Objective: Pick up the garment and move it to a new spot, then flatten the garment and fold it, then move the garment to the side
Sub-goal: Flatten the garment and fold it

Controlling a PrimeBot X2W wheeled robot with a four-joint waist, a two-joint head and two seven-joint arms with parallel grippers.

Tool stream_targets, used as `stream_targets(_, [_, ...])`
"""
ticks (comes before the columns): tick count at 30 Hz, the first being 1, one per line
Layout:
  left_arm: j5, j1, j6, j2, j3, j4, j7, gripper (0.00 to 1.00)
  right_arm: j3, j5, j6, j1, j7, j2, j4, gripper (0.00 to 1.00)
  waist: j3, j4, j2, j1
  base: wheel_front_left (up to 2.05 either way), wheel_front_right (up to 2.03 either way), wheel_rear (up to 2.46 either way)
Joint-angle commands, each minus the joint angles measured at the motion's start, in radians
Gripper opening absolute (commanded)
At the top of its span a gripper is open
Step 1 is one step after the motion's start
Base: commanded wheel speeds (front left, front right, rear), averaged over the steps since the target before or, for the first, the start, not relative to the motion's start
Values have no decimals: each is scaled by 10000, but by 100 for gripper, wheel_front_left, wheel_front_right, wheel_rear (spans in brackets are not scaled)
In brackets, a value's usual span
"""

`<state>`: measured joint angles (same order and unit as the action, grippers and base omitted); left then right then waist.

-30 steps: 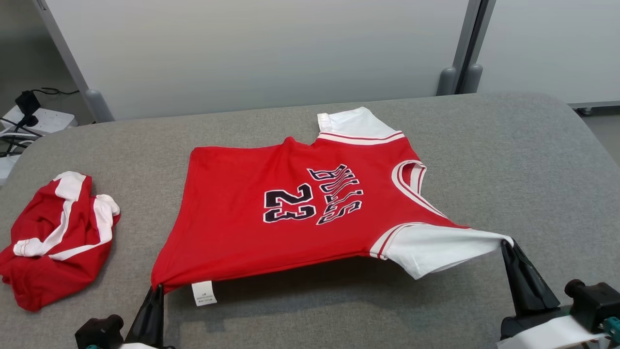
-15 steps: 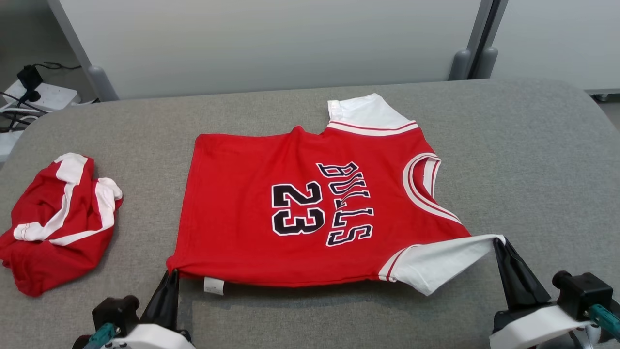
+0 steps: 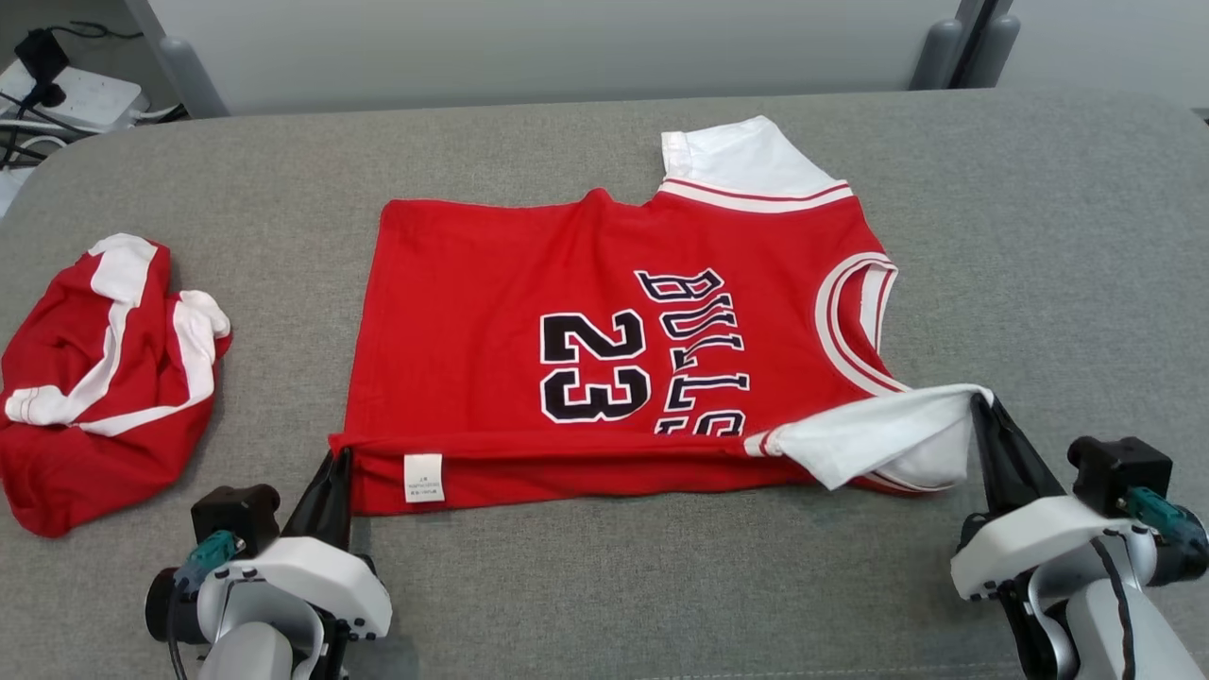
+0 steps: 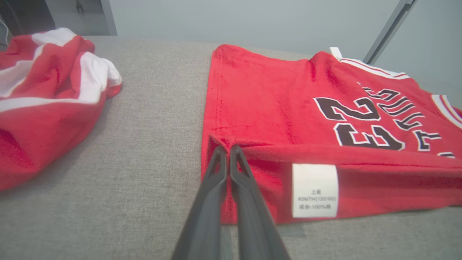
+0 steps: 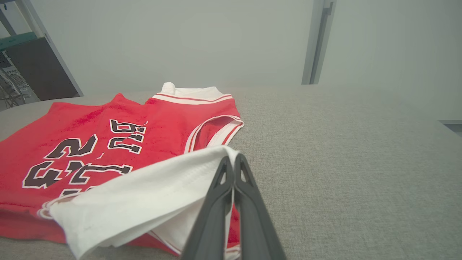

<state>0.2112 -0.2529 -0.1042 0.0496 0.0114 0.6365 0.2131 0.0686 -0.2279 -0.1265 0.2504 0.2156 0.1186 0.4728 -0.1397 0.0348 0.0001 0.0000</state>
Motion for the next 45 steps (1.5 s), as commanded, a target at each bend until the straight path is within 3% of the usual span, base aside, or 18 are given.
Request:
stream_targets(1, [-35, -625, 90, 237, 288, -10, 167, 0, 139, 153, -42, 543, 186, -19, 113, 0, -173, -29, -1, 0, 0, 0, 0])
stream_targets(8, [-68, -1442, 128, 305, 198, 781, 334, 0, 122, 314, -42, 1736, 389, -124, 1529, 0, -638, -88, -1, 0, 0, 0, 0])
stream_targets(25, [-165, -2417, 143, 357, 11, 1741, 481, 0, 72, 762, -42, 3296, 459, -340, 2976, 0, -1081, -263, -1, 0, 0, 0, 0])
stream_targets(26, [-176, -2461, 166, 355, 32, 1712, 483, 23, -11, 853, -42, 3392, 460, -347, 3184, 24, -1112, -259, -1, 0, 0, 0, 0])
stream_targets(27, [-182, -2468, 173, 347, 37, 1693, 483, 89, -83, 909, -42, 3442, 460, -340, 3331, 57, -1123, -262, -1, 0, 0, 0, 0])
stream_targets(28, [-191, -2454, 199, 329, 36, 1659, 483, 100, -194, 962, -42, 3492, 460, -343, 3348, 100, -1117, -262, -1, 0, 0, 0, 0])
stream_targets(35, [-296, -1829, 453, 315, 442, 370, 485, 100, -1666, 1289, -42, 3021, 461, -349, 2085, 100, -903, -282, -1, 0, 0, 0, 0])
stream_targets(45, [-229, -368, 421, 70, 373, -65, 486, 100, -461, 440, -42, 807, 461, -403, 1683, 100, -428, -165, -1, 0, 0, 0, 0])
